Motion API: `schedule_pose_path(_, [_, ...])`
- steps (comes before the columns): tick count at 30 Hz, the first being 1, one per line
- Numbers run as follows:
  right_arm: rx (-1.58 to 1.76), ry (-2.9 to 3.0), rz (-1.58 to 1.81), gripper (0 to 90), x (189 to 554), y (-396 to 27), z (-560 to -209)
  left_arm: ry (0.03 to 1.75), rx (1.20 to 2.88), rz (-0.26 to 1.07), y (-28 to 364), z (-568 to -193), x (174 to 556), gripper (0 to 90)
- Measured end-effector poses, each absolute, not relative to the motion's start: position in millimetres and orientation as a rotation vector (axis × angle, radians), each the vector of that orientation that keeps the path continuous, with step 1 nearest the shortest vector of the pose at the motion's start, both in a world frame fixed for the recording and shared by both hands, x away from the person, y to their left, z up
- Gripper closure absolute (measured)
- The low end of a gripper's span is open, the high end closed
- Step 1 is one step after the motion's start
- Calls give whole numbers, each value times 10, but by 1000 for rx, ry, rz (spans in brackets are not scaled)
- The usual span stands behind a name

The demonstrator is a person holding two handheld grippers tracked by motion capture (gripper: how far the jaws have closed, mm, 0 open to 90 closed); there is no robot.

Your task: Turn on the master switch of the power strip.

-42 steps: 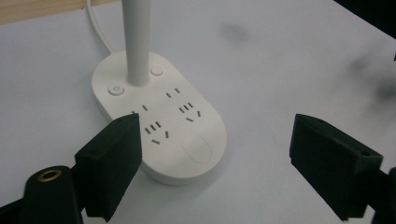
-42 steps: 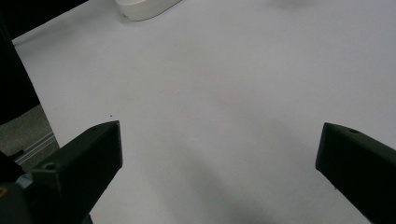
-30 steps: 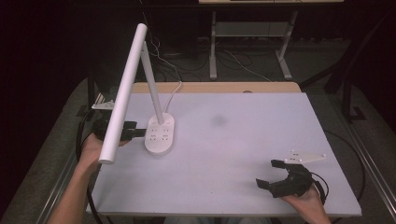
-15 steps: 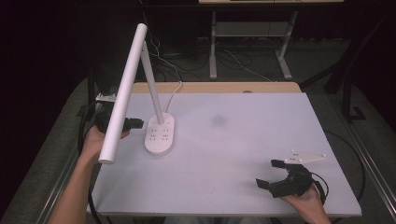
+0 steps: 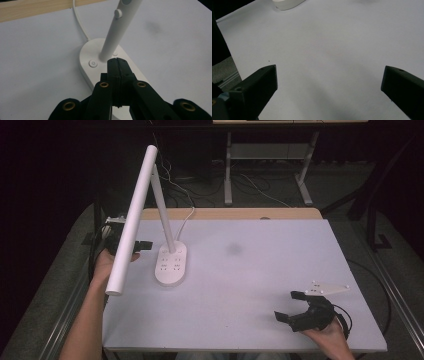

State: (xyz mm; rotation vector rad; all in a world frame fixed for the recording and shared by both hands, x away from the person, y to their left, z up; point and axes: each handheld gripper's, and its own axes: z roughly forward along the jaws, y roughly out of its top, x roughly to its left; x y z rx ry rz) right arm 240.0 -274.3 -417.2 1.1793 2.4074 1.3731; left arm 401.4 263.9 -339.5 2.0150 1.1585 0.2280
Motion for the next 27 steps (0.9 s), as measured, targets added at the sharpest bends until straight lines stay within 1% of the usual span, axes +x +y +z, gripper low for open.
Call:
schedule_pose_path(5, [1176, 2408, 1372, 1, 2401, -2748, -4176, 1180, 2003, 230, 2643, -3443, 4089, 900])
schedule_pose_path(16, [1178, 2407, 1370, 2, 2400, -2757, -4177, 1254, 1919, 242, 2610, -3539, 4215, 900])
schedule_pose_path(25, [1182, 2409, 1362, 1, 2399, -2767, -4178, 1266, 1895, 254, 2516, -3677, 4301, 900])
schedule_pose_path(27, [1181, 2408, 1362, 1, 2398, -2768, -4178, 1245, 1910, 257, 2502, -3706, 4330, 900])
